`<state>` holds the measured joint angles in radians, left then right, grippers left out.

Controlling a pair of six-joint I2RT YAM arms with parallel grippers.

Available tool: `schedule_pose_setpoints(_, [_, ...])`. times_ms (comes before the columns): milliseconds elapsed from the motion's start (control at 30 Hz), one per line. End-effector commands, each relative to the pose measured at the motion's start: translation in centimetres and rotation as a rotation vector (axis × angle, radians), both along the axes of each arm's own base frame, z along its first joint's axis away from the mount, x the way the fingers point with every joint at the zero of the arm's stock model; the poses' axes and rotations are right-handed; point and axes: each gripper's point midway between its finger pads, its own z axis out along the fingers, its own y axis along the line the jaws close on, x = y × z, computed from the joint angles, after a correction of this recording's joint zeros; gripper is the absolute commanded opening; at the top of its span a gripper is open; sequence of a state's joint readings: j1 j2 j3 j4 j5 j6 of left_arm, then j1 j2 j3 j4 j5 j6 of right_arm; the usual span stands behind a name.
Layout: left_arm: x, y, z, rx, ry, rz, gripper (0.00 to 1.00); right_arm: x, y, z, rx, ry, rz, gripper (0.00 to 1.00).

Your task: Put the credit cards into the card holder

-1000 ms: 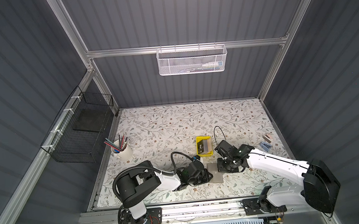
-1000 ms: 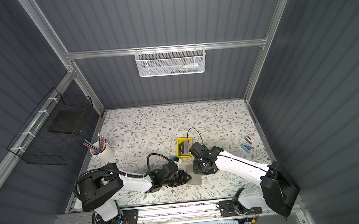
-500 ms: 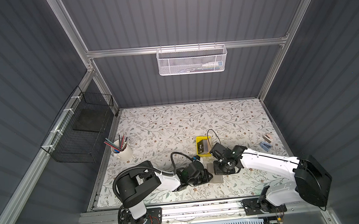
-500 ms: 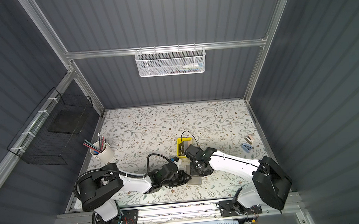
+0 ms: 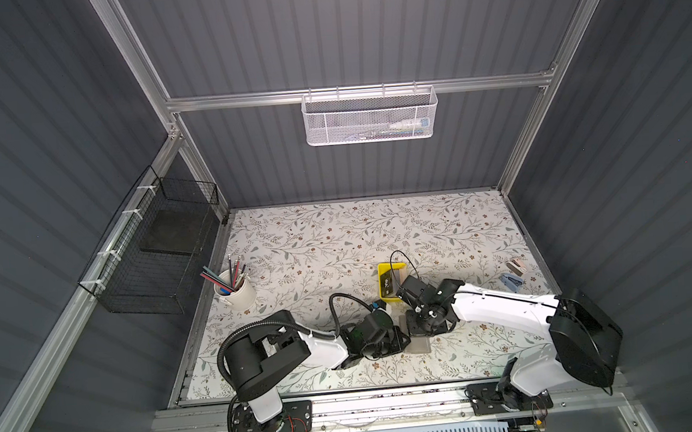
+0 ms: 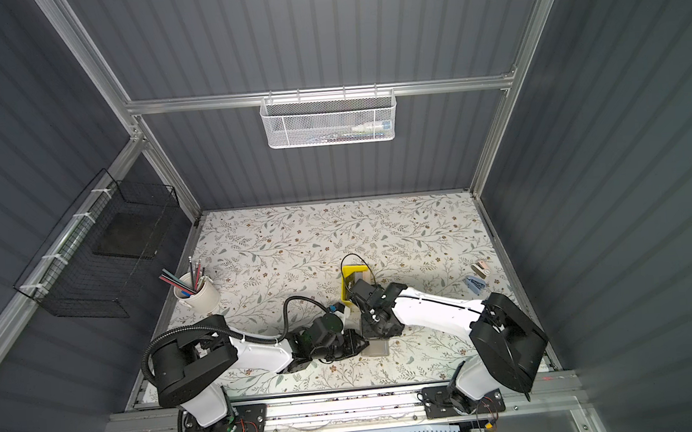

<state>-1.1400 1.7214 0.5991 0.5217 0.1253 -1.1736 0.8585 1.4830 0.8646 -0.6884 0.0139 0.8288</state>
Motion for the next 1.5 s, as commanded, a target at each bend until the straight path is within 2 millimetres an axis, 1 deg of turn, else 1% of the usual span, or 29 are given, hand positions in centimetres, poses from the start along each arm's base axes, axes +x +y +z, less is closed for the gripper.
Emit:
schedule_pose_setpoints(0, [-2.0, 2.5, -3.8, 0.158, 0.047, -0.042, 0.16, 0.0, -0.8, 0.1, -0.050, -0.006, -0.007, 0.03])
schedule_pose_setpoints(333, [-2.2, 2.7, -3.9, 0.157, 0.050, -0.042, 0.16, 0.4, 0.3, -0.1, -0.023, -0.001, -0.001, 0.03])
schedule_pose_setpoints(533, [-2.2, 2.6, -3.9, 0.154, 0.046, -0.041, 0.16, 0.2, 0.3, -0.5, -0.027, 0.012, 0.004, 0.03])
schedule_pose_setpoints(733, [-2.2, 2.4, -4.0, 0.146, 0.045, -0.044, 0.16, 0.0, 0.9, -0.6, -0.008, 0.020, 0.013, 0.02])
schedule_pose_setpoints(900, [-2.2, 2.5, -4.0, 0.146, 0.045, -0.039, 0.16, -0.2, 1.2, -0.4, 0.003, 0.014, 0.019, 0.02])
schedule_pose_setpoints(1067, [-2.2, 2.8, -4.1, 0.150, 0.045, -0.034, 0.16, -0.2, 0.8, 0.1, -0.006, -0.007, 0.011, 0.01])
schedule_pose_setpoints(1200, [-2.2, 2.6, -4.0, 0.147, 0.043, -0.039, 0.16, -0.2, 0.5, 0.3, -0.016, -0.012, 0.006, 0.01])
schedule_pose_setpoints(1467, [-2.2, 2.6, -3.8, 0.145, 0.041, -0.040, 0.17, -0.6, 1.1, -0.7, -0.009, 0.027, 0.019, 0.00])
